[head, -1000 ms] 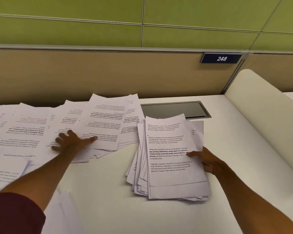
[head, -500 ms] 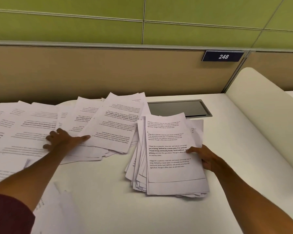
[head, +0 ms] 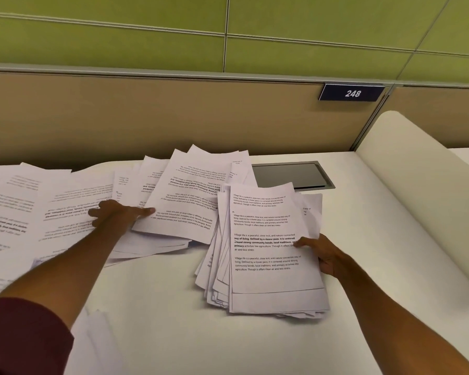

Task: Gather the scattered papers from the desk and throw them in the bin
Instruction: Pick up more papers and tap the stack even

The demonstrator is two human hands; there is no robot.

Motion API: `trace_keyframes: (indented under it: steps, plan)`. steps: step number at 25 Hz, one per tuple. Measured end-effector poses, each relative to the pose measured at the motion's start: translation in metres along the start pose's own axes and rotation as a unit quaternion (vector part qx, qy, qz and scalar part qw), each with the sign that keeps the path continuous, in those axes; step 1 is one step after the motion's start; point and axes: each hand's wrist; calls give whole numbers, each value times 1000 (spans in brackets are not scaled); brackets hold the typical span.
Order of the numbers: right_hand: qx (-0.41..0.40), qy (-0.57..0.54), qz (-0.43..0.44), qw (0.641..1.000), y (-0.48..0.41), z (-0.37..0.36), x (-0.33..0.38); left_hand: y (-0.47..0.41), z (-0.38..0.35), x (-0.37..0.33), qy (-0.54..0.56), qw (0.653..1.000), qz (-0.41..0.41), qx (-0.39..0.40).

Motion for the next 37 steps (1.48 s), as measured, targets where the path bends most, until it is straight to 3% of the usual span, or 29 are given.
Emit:
trace_keyframes:
  steps: [2,5,7,9,13,18,22,28,32,37]
  plan:
    - [-1,1,3,1000,-1,1,0,-1,4,-7,-14,1000,-17,15]
    - [1,1,5,1000,0,0,-1,-4,7,-8,65,997,-2,43]
    - [1,-4,6,1000,1,0,-1,-1,6,-4,68,997,-5,25]
    - [4,-4,6,1000,1,1,-1,5,7,2,69,996,-62,6]
    - [26,-23,-16,999,11,-2,0,14,11,19,112,980,-151,60]
    - [134,-233,-81,960,25,17,1,26,43,34,272,946,-167,66]
    - [156,-263,-94,947,32,25,0,36,72,35,342,914,-193,99]
    - [156,-215,-108,958,42,33,14,108,44,-11,317,890,-285,161]
    - [155,-158,-109,969,41,40,23,140,-5,-28,286,887,-286,222]
    - [244,-155,-93,953,38,36,20,156,-44,-31,132,888,-292,329]
Point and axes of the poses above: each hand's wrist, its own y-axis away from the middle knuckle, its own z-axis out of the back of the hand, x = y × z, and after that the axes turned 6 degrees about -y, right-handed
